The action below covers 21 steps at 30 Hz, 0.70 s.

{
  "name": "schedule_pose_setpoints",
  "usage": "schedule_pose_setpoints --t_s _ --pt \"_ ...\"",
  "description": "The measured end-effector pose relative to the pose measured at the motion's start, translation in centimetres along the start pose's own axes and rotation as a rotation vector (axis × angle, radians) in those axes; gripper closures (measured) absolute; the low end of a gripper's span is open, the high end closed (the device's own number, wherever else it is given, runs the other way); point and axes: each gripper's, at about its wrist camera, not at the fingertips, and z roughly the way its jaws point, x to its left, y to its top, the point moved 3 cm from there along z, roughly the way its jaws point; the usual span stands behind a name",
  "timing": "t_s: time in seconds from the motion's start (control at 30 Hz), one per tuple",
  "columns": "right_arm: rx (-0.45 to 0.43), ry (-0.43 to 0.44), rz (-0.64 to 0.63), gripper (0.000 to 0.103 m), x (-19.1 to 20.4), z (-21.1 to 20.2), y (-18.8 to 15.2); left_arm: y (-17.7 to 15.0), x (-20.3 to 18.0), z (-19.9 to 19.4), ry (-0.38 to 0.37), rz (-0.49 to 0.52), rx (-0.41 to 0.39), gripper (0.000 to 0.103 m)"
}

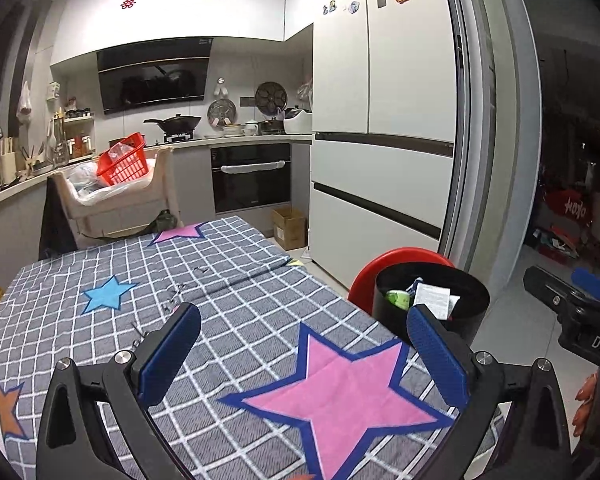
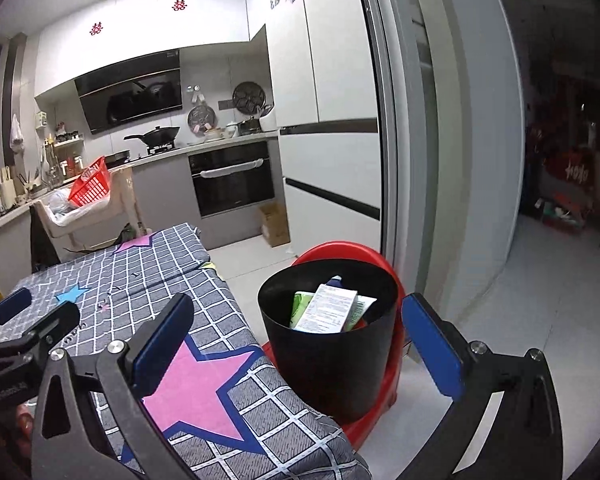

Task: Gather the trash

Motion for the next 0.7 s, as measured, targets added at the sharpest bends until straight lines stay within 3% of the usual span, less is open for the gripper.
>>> schedule_pose_setpoints --t_s 0.2,0.7 --pt "-0.039 -0.035 -0.069 0.0 1.5 -1.1 -0.7 -1.3 0.7 -0.6 0.011 -0.026 0.005 0.0" --pt "-0.051 -0.056 -0.073 0.0 1.7 -1.0 -0.5 -1.5 1.1 0.2 0.034 -0.026 0.008 0.0"
